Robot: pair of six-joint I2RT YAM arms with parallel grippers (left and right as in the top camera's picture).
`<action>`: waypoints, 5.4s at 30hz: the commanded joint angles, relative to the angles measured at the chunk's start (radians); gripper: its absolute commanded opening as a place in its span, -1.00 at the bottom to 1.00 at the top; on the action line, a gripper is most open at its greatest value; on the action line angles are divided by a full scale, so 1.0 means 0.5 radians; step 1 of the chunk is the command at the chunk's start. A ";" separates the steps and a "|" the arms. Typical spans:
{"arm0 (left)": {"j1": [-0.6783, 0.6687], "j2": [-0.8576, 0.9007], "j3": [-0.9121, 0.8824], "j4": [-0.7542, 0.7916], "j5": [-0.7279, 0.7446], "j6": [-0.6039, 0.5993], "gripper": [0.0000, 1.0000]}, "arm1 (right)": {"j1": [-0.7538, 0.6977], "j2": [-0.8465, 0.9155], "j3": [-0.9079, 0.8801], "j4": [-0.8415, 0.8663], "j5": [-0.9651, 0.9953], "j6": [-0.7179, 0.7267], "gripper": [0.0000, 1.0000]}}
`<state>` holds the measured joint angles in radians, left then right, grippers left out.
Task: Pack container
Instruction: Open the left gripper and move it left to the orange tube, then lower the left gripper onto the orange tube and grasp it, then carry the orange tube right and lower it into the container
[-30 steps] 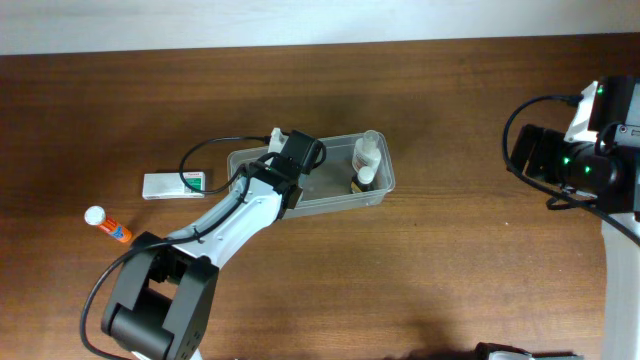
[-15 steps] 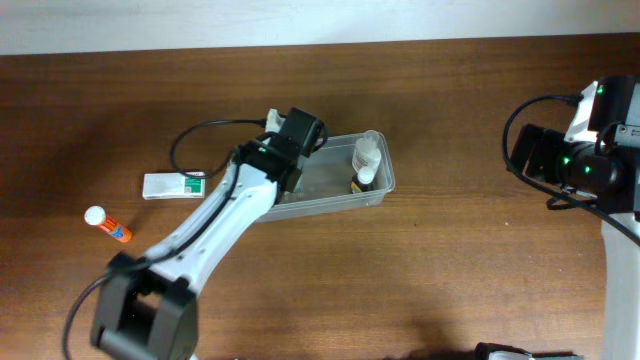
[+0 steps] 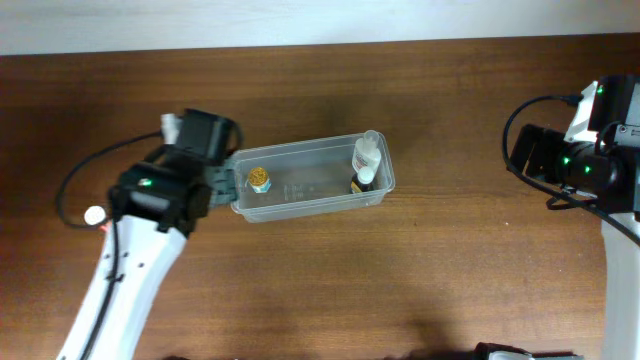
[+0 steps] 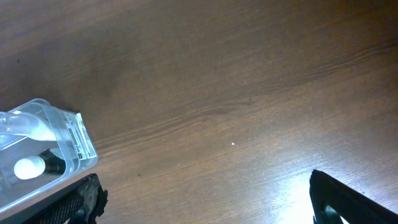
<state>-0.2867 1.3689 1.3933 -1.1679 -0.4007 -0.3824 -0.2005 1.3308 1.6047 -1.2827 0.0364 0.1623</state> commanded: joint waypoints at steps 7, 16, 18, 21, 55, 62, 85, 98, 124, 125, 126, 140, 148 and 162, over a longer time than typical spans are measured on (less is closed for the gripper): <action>0.510 -0.016 -0.007 -0.045 0.206 -0.036 0.73 | -0.014 0.002 0.034 -0.002 -0.003 0.023 0.97; 0.819 -0.016 -0.007 -0.044 0.212 -0.035 0.86 | -0.014 0.002 0.034 -0.002 -0.003 0.023 0.97; 0.895 -0.016 -0.007 -0.044 0.235 -0.034 0.89 | -0.014 0.002 0.034 -0.002 -0.003 0.023 0.97; 0.998 -0.015 -0.007 -0.043 0.265 -0.034 0.92 | -0.014 0.002 0.034 -0.002 -0.003 0.023 0.96; 1.260 0.580 -0.011 0.211 0.346 -0.027 0.98 | -0.014 0.002 0.034 -0.002 -0.003 0.023 0.97; 1.277 0.651 -0.011 0.210 0.349 -0.027 0.90 | -0.014 0.002 0.034 -0.002 -0.003 0.023 0.97; 1.316 0.655 -0.179 0.328 0.354 -0.028 0.13 | -0.014 0.002 0.034 -0.002 -0.003 0.023 0.97; 1.316 0.655 -0.179 0.338 0.354 -0.027 -0.19 | -0.014 0.002 0.034 -0.002 -0.003 0.023 0.97; 1.296 0.634 -0.012 0.420 0.761 0.138 -0.78 | -0.014 0.002 0.034 -0.002 -0.003 0.023 0.97; 1.285 0.623 0.013 0.421 0.787 0.157 -0.78 | -0.014 0.002 0.034 -0.002 -0.003 0.023 0.97; 1.267 0.607 0.043 0.426 0.814 0.197 -0.77 | -0.014 0.002 0.034 -0.002 -0.002 0.023 0.96; 0.343 0.059 0.302 0.436 0.809 0.565 -0.74 | -0.014 0.002 0.034 -0.002 -0.003 0.023 0.96; -0.076 0.131 0.302 0.438 0.655 0.519 -0.74 | -0.014 0.002 0.034 -0.002 -0.003 0.023 0.97; -0.173 0.568 0.302 0.273 0.649 0.475 -0.74 | -0.014 0.002 0.034 -0.002 -0.003 0.023 0.97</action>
<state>-0.3714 1.6302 1.5337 -1.0214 -0.0608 -0.1318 -0.2005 1.3308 1.6047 -1.2831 0.0364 0.1619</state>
